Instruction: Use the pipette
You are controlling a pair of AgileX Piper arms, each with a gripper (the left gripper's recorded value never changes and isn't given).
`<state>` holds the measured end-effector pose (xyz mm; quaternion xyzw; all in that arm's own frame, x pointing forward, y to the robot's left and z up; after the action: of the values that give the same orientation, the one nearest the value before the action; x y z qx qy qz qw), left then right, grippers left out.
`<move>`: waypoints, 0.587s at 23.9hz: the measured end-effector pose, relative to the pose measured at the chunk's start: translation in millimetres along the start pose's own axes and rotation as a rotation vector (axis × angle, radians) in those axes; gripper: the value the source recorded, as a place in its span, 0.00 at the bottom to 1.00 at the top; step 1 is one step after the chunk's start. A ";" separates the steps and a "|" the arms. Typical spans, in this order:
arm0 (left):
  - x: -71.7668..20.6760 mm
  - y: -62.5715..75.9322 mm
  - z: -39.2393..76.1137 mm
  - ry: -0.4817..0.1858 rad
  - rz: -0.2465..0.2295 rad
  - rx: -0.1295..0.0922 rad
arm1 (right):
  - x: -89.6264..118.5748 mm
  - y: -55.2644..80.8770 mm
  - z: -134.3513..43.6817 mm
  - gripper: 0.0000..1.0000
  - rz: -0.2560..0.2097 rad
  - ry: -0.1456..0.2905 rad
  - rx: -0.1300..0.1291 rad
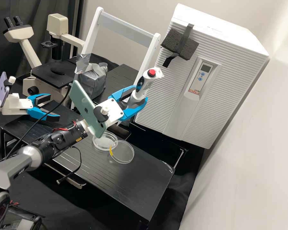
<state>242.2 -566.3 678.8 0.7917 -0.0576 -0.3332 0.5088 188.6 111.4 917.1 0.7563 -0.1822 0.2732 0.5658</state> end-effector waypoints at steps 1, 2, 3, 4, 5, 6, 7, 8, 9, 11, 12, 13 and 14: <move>0.5 -0.3 0.1 0.000 -0.001 0.000 | -2.1 1.3 0.3 0.00 -0.002 0.004 -0.002; 1.0 -1.3 -0.3 0.001 -0.004 0.000 | -4.5 2.6 0.8 0.00 -0.004 0.008 -0.004; 1.7 -1.8 0.0 0.000 -0.007 0.000 | -6.8 3.9 0.4 0.00 -0.006 0.015 -0.003; 2.1 -1.7 0.2 -0.002 -0.008 0.001 | -8.4 4.9 -0.1 0.00 -0.008 0.018 0.001; 2.8 -1.2 1.3 -0.007 -0.007 0.003 | -11.0 5.8 -1.3 0.00 -0.012 0.025 0.009; 3.2 -1.0 2.0 -0.010 -0.006 0.003 | -13.3 5.8 -1.4 0.00 -0.019 0.028 0.014; 3.2 -1.0 2.0 -0.010 -0.006 0.003 | -15.6 5.4 -2.3 0.00 -0.029 0.034 0.021; 3.2 -1.0 2.0 -0.010 -0.006 0.003 | -17.7 4.5 -2.5 0.00 -0.039 0.037 0.026; 3.2 -1.0 2.0 -0.010 -0.006 0.003 | -20.3 3.6 -1.9 0.00 -0.051 0.038 0.029; 3.2 -1.0 2.0 -0.010 -0.006 0.003 | -24.3 1.7 -2.4 0.00 -0.072 0.044 0.034; 3.2 -1.2 2.6 -0.011 -0.007 0.003 | -26.0 0.1 -2.2 0.00 -0.084 0.046 0.027; 3.2 -1.4 3.0 -0.013 -0.007 0.003 | -27.2 -0.9 -1.5 0.00 -0.091 0.046 0.019; 3.2 -1.5 3.2 -0.013 -0.007 0.003 | -27.7 -1.1 -0.7 0.00 -0.093 0.044 0.016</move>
<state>242.4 -569.5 675.2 0.7905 -0.0586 -0.3402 0.5059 167.3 111.4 899.2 0.7624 -0.1320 0.2646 0.5756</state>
